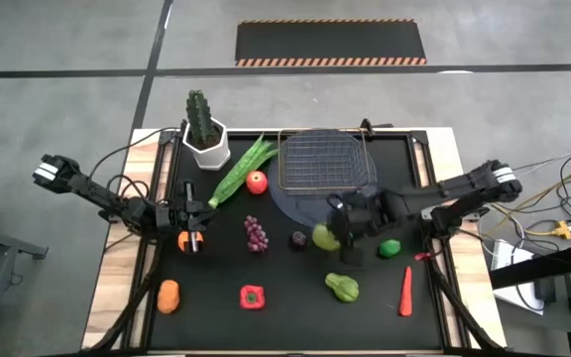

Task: Build produce basket
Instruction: Put the green pear into the gold wire basket

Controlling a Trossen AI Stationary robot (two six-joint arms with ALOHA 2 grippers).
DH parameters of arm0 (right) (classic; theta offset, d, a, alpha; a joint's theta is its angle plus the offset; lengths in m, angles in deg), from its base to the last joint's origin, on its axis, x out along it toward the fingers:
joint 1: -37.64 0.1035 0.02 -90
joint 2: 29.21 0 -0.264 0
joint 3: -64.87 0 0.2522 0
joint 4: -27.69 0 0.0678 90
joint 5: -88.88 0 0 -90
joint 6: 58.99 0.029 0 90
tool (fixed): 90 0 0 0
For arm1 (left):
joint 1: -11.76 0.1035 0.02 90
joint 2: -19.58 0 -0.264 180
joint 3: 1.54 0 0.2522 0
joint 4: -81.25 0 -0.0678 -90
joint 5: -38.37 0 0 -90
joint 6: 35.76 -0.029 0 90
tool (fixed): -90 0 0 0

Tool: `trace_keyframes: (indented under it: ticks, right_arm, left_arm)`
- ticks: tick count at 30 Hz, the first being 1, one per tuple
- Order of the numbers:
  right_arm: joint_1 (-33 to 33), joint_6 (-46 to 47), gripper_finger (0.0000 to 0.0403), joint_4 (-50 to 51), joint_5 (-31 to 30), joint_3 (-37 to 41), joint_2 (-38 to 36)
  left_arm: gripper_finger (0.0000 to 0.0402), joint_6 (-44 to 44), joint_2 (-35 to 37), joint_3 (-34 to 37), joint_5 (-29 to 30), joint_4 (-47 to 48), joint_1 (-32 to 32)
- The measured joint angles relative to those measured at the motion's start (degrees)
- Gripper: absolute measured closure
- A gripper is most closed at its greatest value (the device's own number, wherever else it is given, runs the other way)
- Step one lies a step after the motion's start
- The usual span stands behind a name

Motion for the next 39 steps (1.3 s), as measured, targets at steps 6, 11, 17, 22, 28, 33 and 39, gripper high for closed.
trace_keyframes:
  ticks: [6, 11, 17, 22, 28, 33, 39]
  right_arm:
    - [-8.64, -5.19, 0.0296, 2.29, -0.16, -13.1, 4.26]
    - [-15.38, -6.9, 0.0296, 3.36, -0.14, -22.34, 9.58]
    - [-24.55, -10.45, 0.0296, 12.83, -0.14, -33.27, 18.91]
    - [-32.26, -12.33, 0.0296, 16.86, 4.37, -39.01, 27.14]
    - [-38.96, -13.71, 0.0296, 16.76, 5.85, -42.31, 36.48]
    - [-41.0, -14.74, 0.0296, 17.38, 5.95, -44.94, 42.23]
    - [-41.1, -15.22, 0.0296, 17.19, 5.83, -48.2, 45.51]
  left_arm:
    - [0.0402, 0.0, -0.13, -0.07, 0.0, 0.04, 0.0]
    - [0.0402, 0.0, -0.02, 0.01, -0.01, 0.1, 0.02]
    - [0.0402, 0.02, -0.11, 0.04, 0.01, 0.07, 0.02]
    - [0.0402, 0.02, -0.11, 0.01, -0.01, 0.1, 0.0]
    - [0.0402, -0.03, 0.02, 0.12, 0.01, 0.02, 0.0]
    - [0.0402, -0.11, 0.28, -0.38, 0.0, -0.19, 0.02]
    - [0.0402, -0.11, 0.26, -0.23, 0.0, -0.04, 0.02]
